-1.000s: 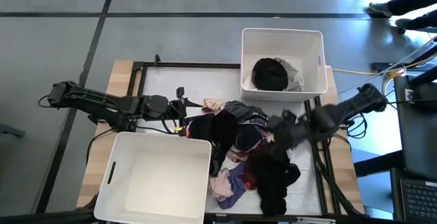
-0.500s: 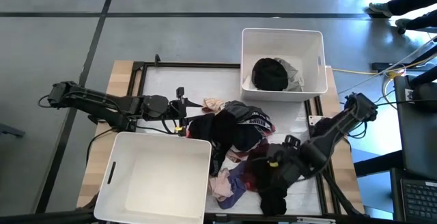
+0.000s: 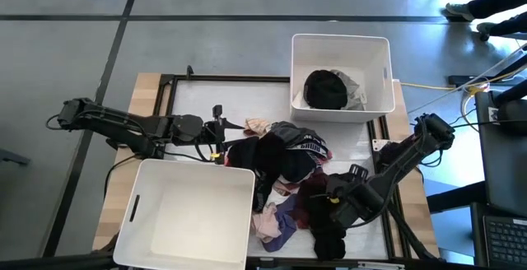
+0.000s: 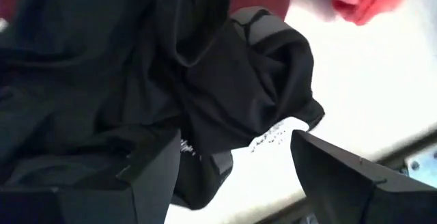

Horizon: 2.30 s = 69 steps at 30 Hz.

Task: Sort clothes
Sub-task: Put the black underwear into the top white laundry bin

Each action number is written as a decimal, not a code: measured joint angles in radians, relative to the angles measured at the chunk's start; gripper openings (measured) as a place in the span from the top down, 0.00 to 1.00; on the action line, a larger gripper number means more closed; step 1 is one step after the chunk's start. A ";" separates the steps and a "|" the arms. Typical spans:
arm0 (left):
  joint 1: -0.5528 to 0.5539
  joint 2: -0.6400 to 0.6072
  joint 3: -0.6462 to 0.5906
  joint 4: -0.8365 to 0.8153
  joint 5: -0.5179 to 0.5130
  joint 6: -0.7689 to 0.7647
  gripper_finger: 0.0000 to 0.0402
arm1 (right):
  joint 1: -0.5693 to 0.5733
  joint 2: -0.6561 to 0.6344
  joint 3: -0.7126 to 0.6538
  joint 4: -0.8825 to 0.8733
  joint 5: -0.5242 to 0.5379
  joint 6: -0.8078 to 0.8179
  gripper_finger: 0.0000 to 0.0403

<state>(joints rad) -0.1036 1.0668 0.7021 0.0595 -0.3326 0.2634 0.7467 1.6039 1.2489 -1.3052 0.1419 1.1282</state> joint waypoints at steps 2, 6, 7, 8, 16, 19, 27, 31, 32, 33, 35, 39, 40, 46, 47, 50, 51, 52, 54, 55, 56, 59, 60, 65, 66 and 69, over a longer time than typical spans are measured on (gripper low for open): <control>0.000 0.000 0.000 0.000 0.000 0.000 0.60 | 0.000 0.000 -0.033 0.048 0.011 -0.024 0.32; 0.000 0.000 0.000 0.000 0.000 -0.001 0.60 | 0.000 0.000 -0.093 0.135 0.024 -0.074 0.32; 0.000 0.000 0.000 0.000 0.000 -0.001 0.60 | -0.001 0.000 -0.110 0.159 0.031 -0.084 0.32; 0.000 0.000 0.000 0.000 0.000 -0.001 0.60 | -0.001 0.000 -0.126 0.178 0.043 -0.089 0.32; 0.000 0.000 0.000 0.000 0.000 -0.002 0.60 | -0.001 0.000 -0.256 0.342 0.084 -0.172 0.32; 0.000 0.000 0.000 0.000 0.000 -0.002 0.60 | -0.001 0.000 -0.306 0.392 0.083 -0.172 0.32; 0.000 0.000 0.000 0.000 0.000 -0.002 0.60 | -0.001 0.000 -0.372 0.518 0.065 -0.245 0.55; 0.000 0.000 0.000 0.000 0.000 -0.002 0.60 | -0.001 0.000 -0.363 0.518 0.055 -0.245 0.81; 0.000 0.000 0.000 0.001 0.000 -0.002 0.60 | -0.001 0.000 -0.356 0.518 0.054 -0.250 0.88; 0.000 0.000 0.000 0.003 0.000 -0.002 0.60 | -0.001 -0.002 -0.347 0.517 0.048 -0.266 0.94; 0.000 0.000 0.000 0.004 0.000 -0.002 0.60 | -0.001 -0.016 -0.330 0.495 0.030 -0.294 0.97; 0.000 0.000 0.000 0.004 0.000 -0.002 0.60 | -0.001 -0.066 -0.276 0.391 0.024 -0.265 0.92; 0.000 0.000 0.000 0.004 0.000 -0.002 0.60 | -0.001 -0.083 -0.260 0.370 0.024 -0.252 0.93; 0.000 0.000 0.000 0.003 0.000 -0.002 0.60 | -0.001 -0.208 -0.175 0.329 0.082 -0.219 0.98; 0.000 0.000 0.000 0.003 0.000 -0.002 0.60 | -0.001 -0.227 -0.162 0.315 0.110 -0.207 0.97; 0.000 0.000 0.000 0.003 0.000 -0.002 0.60 | -0.001 -0.278 -0.123 0.288 0.187 -0.191 0.96; 0.000 0.000 0.000 0.003 0.000 -0.002 0.60 | -0.001 -0.295 -0.112 0.279 0.211 -0.191 0.97; 0.000 0.000 0.000 0.004 0.000 -0.002 0.60 | -0.001 -0.310 -0.101 0.270 0.237 -0.193 0.98; 0.000 0.000 0.000 0.003 0.000 -0.002 0.60 | -0.001 -0.337 -0.076 0.250 0.290 -0.208 0.99; 0.000 0.000 0.000 0.003 0.000 -0.002 0.60 | -0.001 -0.350 -0.061 0.240 0.314 -0.217 0.99; 0.000 0.000 0.000 0.004 0.000 -0.002 0.60 | -0.001 -0.362 -0.046 0.228 0.340 -0.223 0.98; 0.000 0.000 0.000 0.004 0.000 -0.002 0.60 | -0.001 -0.394 -0.001 0.200 0.431 -0.251 0.97; 0.000 0.000 0.000 0.004 0.000 -0.003 0.60 | -0.001 -0.403 0.015 0.193 0.463 -0.272 0.97; 0.000 0.000 0.000 0.004 0.000 -0.003 0.60 | -0.001 -0.433 0.096 0.178 0.657 -0.445 0.98; 0.000 0.000 0.000 0.004 0.000 -0.003 0.60 | -0.002 -0.437 0.115 0.178 0.695 -0.485 0.98; 0.000 0.000 0.000 0.004 0.000 -0.002 0.60 | -0.024 -0.440 0.175 0.178 0.800 -0.594 0.97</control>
<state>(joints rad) -0.1040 1.0665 0.7021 0.0635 -0.3328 0.2610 0.7224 1.1637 1.4239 -1.1268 0.9418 0.5340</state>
